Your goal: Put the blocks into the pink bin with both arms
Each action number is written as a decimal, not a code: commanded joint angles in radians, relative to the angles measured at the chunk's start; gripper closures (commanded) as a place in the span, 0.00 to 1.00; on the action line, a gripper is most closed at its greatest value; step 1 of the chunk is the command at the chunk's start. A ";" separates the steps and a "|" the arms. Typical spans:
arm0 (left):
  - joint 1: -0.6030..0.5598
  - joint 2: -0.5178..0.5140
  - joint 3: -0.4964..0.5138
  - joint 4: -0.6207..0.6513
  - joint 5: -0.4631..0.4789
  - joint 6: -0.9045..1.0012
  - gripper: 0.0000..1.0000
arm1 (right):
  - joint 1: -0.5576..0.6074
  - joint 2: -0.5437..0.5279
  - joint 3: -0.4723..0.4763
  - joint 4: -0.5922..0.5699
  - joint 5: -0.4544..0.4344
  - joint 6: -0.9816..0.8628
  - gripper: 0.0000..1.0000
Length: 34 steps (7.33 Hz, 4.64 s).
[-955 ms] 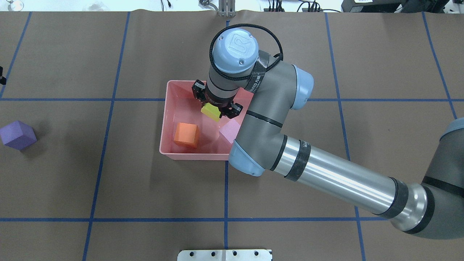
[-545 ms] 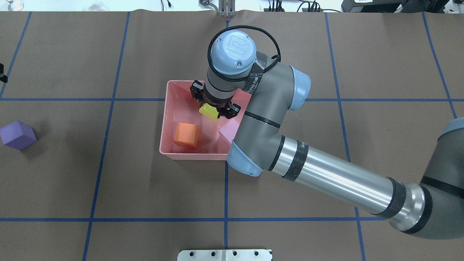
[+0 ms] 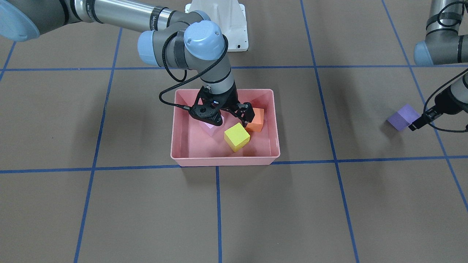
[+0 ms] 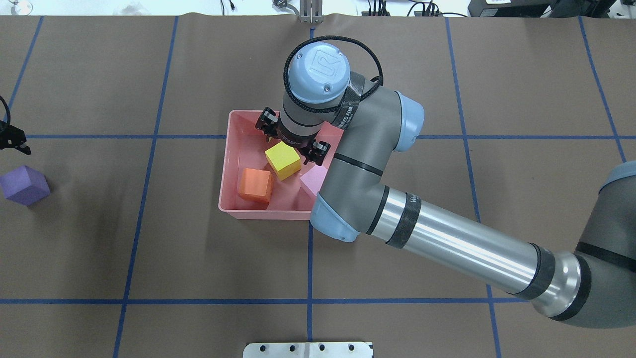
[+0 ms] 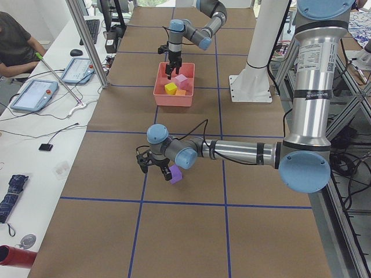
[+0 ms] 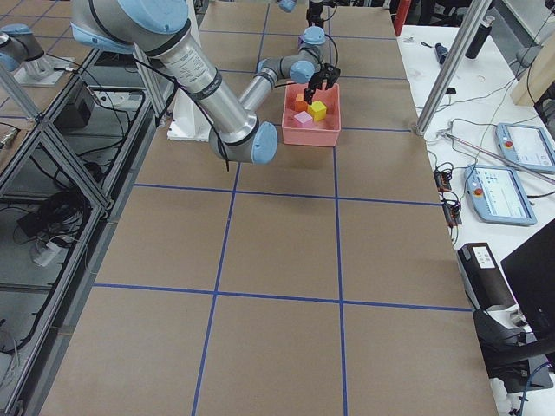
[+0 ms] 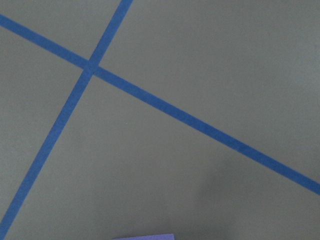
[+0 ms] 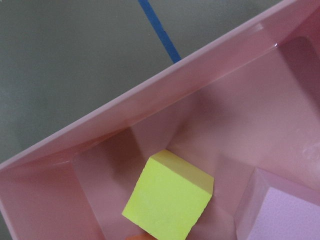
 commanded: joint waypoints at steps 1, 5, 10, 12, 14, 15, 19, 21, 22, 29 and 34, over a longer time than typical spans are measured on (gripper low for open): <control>0.038 0.039 -0.028 -0.007 -0.001 -0.011 0.00 | 0.003 -0.001 0.006 0.001 0.000 -0.003 0.01; 0.089 0.034 -0.011 -0.009 0.000 -0.030 0.00 | 0.060 -0.081 0.110 -0.003 0.017 -0.007 0.01; 0.101 -0.097 -0.020 0.016 -0.073 -0.152 1.00 | 0.225 -0.343 0.339 -0.008 0.139 -0.041 0.00; 0.106 -0.276 -0.197 0.315 -0.101 -0.236 1.00 | 0.297 -0.479 0.402 -0.008 0.215 -0.220 0.00; 0.221 -0.538 -0.272 0.490 -0.094 -0.461 1.00 | 0.333 -0.571 0.407 -0.003 0.224 -0.372 0.00; 0.305 -0.624 -0.268 0.488 -0.068 -0.576 1.00 | 0.344 -0.607 0.404 0.000 0.224 -0.422 0.00; 0.538 -0.748 -0.177 0.478 0.156 -0.673 1.00 | 0.361 -0.642 0.396 0.001 0.219 -0.501 0.00; 0.543 -0.786 -0.114 0.476 0.158 -0.666 1.00 | 0.361 -0.644 0.398 0.001 0.221 -0.501 0.00; 0.554 -0.788 -0.087 0.461 0.160 -0.665 0.94 | 0.361 -0.645 0.396 0.001 0.219 -0.500 0.00; 0.525 -0.768 -0.143 0.419 0.197 -0.648 0.00 | 0.399 -0.674 0.410 0.001 0.224 -0.501 0.00; 0.170 -0.167 -0.527 0.415 0.025 0.141 0.00 | 0.668 -0.915 0.438 -0.008 0.319 -0.951 0.00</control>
